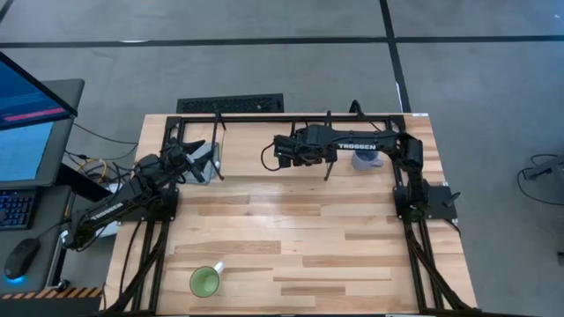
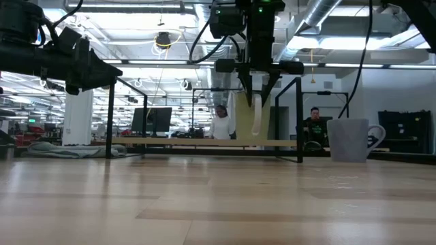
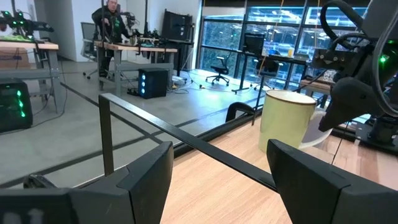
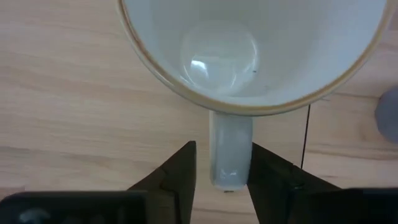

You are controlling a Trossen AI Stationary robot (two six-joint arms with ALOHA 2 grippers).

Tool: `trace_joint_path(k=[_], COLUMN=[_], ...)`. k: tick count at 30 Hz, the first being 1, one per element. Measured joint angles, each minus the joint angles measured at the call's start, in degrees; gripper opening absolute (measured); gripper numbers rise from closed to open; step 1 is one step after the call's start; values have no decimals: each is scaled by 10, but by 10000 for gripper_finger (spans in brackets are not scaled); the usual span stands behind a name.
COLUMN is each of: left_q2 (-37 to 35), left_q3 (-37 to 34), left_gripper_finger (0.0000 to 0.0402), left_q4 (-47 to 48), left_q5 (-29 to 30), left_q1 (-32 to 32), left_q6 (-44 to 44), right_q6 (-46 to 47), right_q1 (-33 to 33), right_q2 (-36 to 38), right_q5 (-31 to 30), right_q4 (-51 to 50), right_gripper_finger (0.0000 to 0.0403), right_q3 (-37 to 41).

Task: Stack small to large cups/mugs on shelf
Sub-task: Put the light green mug on the shelf, then adjust the shelf

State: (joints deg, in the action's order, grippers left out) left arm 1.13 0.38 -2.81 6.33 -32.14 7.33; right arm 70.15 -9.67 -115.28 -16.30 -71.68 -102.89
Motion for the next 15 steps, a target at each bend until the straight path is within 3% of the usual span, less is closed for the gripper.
trace_joint_path(k=[15], left_q2=[0], left_q3=[0], left_gripper_finger=[251], left_q4=[0], left_q5=[0], left_q1=[0], left_q6=[0], right_q6=[-11], right_q1=[-1], right_q2=[0], right_q5=[7], right_q4=[0], right_gripper_finger=[240], right_q3=[0])
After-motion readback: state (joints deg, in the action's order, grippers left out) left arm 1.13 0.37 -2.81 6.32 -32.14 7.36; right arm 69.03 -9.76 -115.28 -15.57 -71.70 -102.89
